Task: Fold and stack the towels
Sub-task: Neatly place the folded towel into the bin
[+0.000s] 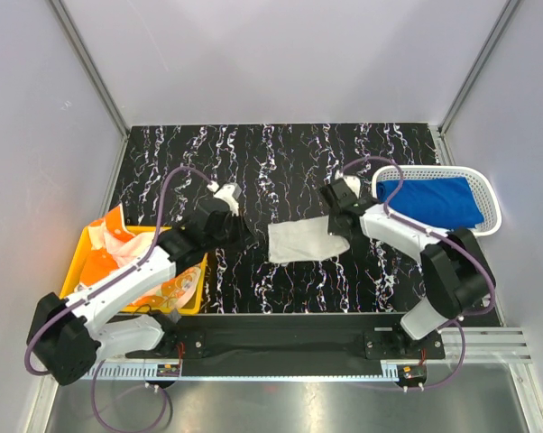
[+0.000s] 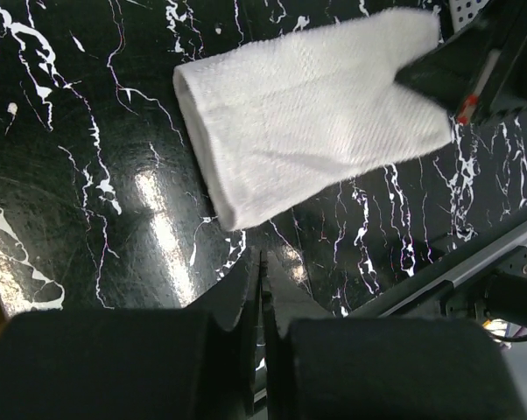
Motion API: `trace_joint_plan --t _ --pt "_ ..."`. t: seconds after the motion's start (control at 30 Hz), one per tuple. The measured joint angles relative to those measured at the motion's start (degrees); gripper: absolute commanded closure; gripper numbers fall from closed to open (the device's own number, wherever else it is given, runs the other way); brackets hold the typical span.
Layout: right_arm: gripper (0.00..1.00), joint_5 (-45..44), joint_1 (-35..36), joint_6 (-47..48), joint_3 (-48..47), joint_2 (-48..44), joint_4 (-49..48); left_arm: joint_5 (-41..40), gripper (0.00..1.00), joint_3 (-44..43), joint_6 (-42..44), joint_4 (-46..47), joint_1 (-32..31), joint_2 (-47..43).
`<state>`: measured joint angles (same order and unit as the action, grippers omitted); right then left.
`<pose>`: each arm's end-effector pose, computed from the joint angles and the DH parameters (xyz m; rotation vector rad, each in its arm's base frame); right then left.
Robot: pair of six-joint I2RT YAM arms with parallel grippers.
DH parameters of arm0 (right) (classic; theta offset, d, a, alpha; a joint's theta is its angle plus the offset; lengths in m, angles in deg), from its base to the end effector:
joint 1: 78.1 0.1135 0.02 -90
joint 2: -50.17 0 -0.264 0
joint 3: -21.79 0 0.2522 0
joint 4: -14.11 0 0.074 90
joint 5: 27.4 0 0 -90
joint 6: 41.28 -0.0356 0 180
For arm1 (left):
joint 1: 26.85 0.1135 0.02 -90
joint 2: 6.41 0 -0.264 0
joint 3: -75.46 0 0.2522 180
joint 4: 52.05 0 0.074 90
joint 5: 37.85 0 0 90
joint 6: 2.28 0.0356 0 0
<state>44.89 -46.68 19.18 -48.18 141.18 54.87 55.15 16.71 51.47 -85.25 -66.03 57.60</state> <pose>0.2711 0.1529 0.1918 0.0583 2.5667 -0.0176 0.1858 -0.1538 0.2595 0.0900 2.3538 -0.7444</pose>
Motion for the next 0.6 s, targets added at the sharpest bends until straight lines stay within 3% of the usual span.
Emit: trace_joint_plan --t 0.17,0.6 --pt "1.00 -4.46 -3.13 6.60 -5.90 -3.28 3.48 0.70 0.94 3.45 0.52 -0.70 0.00 -4.74" --pt "1.00 -5.64 -25.22 23.19 -13.14 -8.17 5.84 1.51 0.94 16.06 0.33 1.62 -0.09 -15.63"
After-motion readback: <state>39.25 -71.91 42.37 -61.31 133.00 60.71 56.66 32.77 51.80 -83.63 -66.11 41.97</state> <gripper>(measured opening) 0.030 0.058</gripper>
